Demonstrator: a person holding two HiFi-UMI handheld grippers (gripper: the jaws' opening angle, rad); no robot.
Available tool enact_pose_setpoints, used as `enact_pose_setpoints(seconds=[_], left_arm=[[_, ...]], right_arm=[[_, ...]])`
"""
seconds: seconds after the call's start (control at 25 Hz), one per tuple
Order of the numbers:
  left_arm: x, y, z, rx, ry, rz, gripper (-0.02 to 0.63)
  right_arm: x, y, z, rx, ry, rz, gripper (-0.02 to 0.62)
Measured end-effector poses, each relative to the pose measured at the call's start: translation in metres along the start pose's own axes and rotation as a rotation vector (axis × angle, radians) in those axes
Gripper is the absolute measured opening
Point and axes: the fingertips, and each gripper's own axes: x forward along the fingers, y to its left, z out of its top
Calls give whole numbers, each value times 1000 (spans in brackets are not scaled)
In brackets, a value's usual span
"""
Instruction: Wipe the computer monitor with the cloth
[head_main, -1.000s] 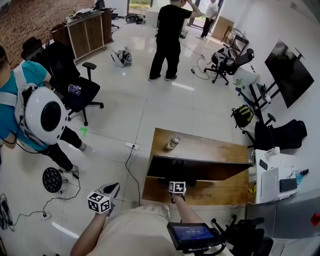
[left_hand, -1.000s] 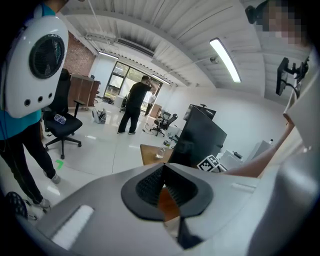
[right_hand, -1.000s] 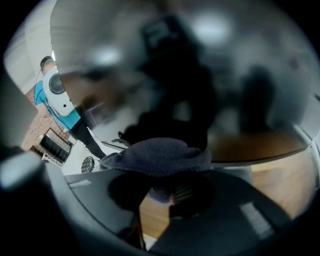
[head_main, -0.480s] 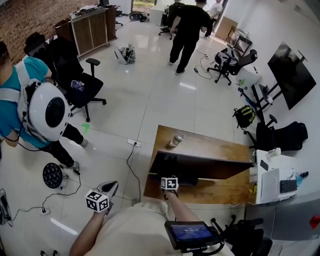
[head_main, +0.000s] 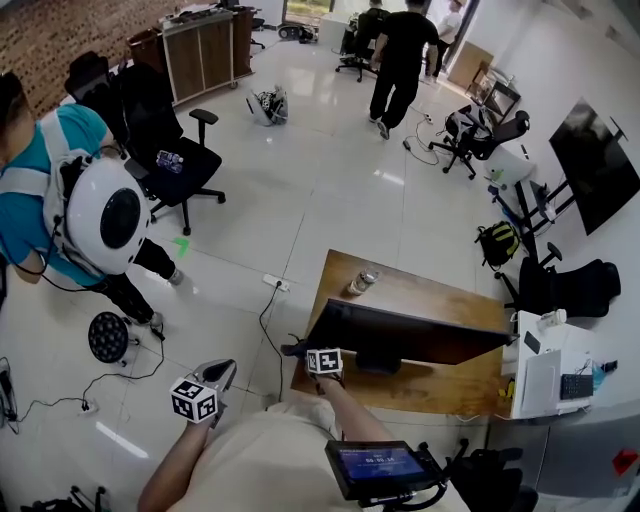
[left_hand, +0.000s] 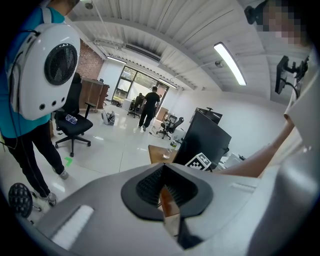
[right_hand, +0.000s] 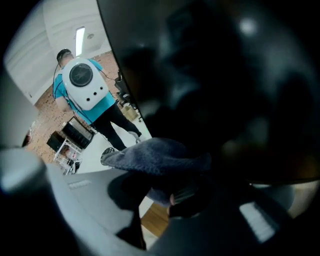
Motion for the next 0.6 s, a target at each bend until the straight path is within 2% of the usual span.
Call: enact_pose_setpoints(seconds=[0.16, 0.36, 0.6], left_arm=[[-6, 1, -3, -7, -2, 5, 3], [-9, -1, -7, -3, -6, 2, 3], [-7, -8, -11, -1, -8, -16, 3]], right_arm=[[9, 22, 6, -41, 30, 52, 91], [9, 37, 12, -35, 28, 131, 91], [-7, 41, 22, -58, -5, 150, 91]])
